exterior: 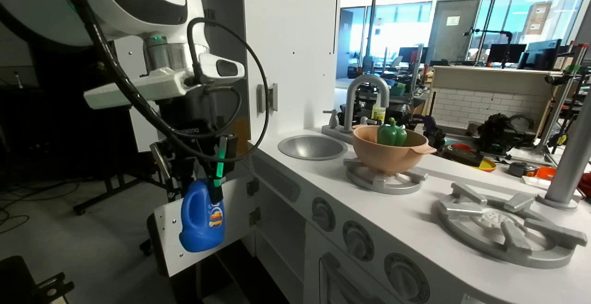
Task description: Open the second cabinet door from the left, put the blue bottle and green pepper inside it, and then close the cabinet door
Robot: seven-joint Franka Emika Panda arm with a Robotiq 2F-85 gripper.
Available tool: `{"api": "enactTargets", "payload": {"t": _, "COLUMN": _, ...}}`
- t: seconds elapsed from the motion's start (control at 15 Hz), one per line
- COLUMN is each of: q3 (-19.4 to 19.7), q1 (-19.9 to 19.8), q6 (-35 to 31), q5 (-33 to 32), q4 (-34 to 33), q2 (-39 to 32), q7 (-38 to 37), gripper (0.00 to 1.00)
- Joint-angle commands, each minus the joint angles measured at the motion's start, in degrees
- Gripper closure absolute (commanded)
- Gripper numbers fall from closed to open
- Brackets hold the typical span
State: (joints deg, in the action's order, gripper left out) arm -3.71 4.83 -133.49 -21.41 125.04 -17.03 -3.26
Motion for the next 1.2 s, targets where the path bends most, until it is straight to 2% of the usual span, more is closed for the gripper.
{"api": "enactTargets", "payload": {"t": 0.0, "q3": 2.9, "q1": 1.1, "q6": -8.4, "q5": -4.5, "q4": 2.3, "q2": -2.1, "q7": -4.3, "gripper": 0.78}}
{"api": "enactTargets", "payload": {"t": 0.07, "q3": 3.0, "q1": 2.1, "q6": -8.5, "q5": -5.4, "q4": 2.5, "q2": -1.4, "q7": -6.0, "gripper": 0.78}}
{"api": "enactTargets", "payload": {"t": 0.2, "q3": 5.2, "q1": 2.4, "q6": -15.0, "q5": -8.6, "q4": 3.1, "q2": -4.9, "q7": -9.1, "gripper": 0.78}}
{"api": "enactTargets", "payload": {"t": 0.33, "q3": 6.9, "q1": 4.8, "q6": -16.6, "q5": -10.8, "q4": 3.0, "q2": -5.3, "q7": -13.2, "gripper": 0.78}}
{"api": "enactTargets", "payload": {"t": 0.4, "q3": 8.8, "q1": 5.1, "q6": -21.0, "q5": -13.0, "q4": 3.0, "q2": -8.1, "q7": -15.2, "gripper": 0.78}}
{"api": "enactTargets", "payload": {"t": 0.53, "q3": 11.1, "q1": 7.6, "q6": -23.0, "q5": -15.1, "q4": 2.2, "q2": -9.1, "q7": -19.1, "gripper": 0.78}}
{"api": "enactTargets", "payload": {"t": 0.67, "q3": 14.8, "q1": 9.6, "q6": -28.4, "q5": -18.0, "q4": 0.9, "q2": -13.4, "q7": -23.4, "gripper": 0.78}}
{"api": "enactTargets", "payload": {"t": 0.73, "q3": 16.1, "q1": 11.3, "q6": -28.7, "q5": -18.5, "q4": 0.5, "q2": -13.4, "q7": -25.1, "gripper": 0.78}}
{"api": "enactTargets", "payload": {"t": 0.87, "q3": 19.0, "q1": 12.4, "q6": -34.0, "q5": -22.1, "q4": -1.5, "q2": -18.1, "q7": -30.0, "gripper": 0.78}}
{"api": "enactTargets", "payload": {"t": 1.13, "q3": 25.4, "q1": 18.9, "q6": -39.2, "q5": -26.1, "q4": -5.1, "q2": -22.7, "q7": -39.5, "gripper": 0.78}}
